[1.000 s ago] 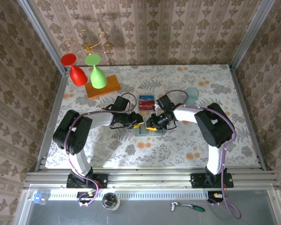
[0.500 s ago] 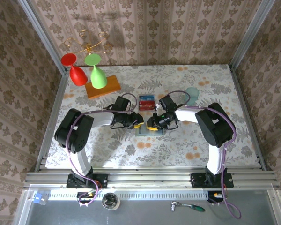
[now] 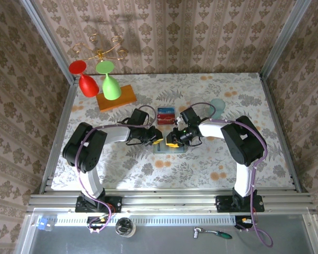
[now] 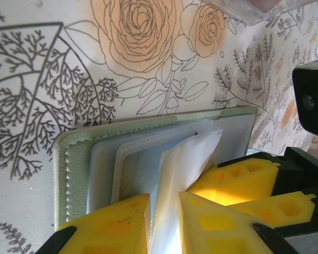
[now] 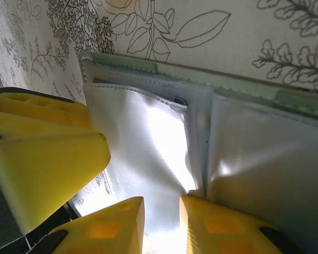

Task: Take the credit cards out of the card holder

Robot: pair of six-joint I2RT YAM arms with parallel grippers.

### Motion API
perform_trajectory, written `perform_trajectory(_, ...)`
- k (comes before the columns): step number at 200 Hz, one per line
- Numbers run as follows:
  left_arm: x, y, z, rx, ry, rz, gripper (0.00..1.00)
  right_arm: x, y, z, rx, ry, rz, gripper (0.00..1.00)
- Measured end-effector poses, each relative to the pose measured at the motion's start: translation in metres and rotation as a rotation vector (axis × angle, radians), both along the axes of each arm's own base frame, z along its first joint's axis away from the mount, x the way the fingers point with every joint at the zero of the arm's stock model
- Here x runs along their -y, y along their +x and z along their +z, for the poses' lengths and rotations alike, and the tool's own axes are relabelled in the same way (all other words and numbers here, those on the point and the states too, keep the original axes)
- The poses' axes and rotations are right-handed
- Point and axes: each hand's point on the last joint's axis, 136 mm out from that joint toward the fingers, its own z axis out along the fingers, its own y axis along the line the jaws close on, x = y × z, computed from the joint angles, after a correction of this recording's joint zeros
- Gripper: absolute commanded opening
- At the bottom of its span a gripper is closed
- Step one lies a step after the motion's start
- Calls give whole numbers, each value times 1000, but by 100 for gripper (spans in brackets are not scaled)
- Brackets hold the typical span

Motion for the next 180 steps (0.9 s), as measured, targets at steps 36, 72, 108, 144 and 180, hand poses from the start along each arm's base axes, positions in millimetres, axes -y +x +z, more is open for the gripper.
perform_trajectory(36, 1, 1, 2, 5, -4, -1, 23, 4, 1, 7, 4, -11, -16, 29)
perform_trajectory(72, 5, -3, 2, 3, -1, -15, 24, 19, 13, 28, 59, -28, -66, 30)
perform_trajectory(108, 19, -4, 13, 21, -17, -38, 33, 41, 22, 47, 118, -41, -126, 30)
perform_trajectory(144, 38, -3, 31, 55, -43, -70, 37, 64, 22, 52, 141, -77, -170, 31)
perform_trajectory(180, 57, -1, 36, 66, -55, -97, 44, 80, 22, 56, 151, -94, -199, 32)
